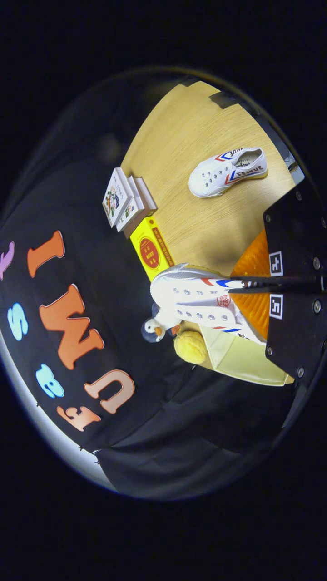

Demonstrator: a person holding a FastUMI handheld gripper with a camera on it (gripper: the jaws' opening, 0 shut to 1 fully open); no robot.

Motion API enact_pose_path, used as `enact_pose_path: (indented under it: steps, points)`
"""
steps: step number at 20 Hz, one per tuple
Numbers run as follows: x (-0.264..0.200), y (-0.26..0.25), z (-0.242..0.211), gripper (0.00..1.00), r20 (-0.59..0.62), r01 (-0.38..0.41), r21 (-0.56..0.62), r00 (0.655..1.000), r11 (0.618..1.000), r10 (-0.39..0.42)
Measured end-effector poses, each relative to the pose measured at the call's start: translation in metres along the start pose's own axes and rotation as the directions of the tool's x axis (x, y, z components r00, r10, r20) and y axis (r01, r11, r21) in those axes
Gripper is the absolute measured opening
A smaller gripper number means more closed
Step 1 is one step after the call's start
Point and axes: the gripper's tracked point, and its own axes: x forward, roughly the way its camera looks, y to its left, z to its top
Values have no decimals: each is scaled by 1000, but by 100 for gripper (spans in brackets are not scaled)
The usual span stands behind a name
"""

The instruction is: Open the storage box then place both shoes into the box .Put the left shoe in first, then the right shoe, with the right side of both shoes facing outward in a uniform manner.

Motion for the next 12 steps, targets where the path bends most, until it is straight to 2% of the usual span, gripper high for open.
enact_pose_path:
  steps: [7, 12]
  points:
    - [23, 116, -49, 0, -74, -106, -23, 992, 994, 104]
    - [52, 142, -100, 0, -142, -73, -21, 988, 997, 69]
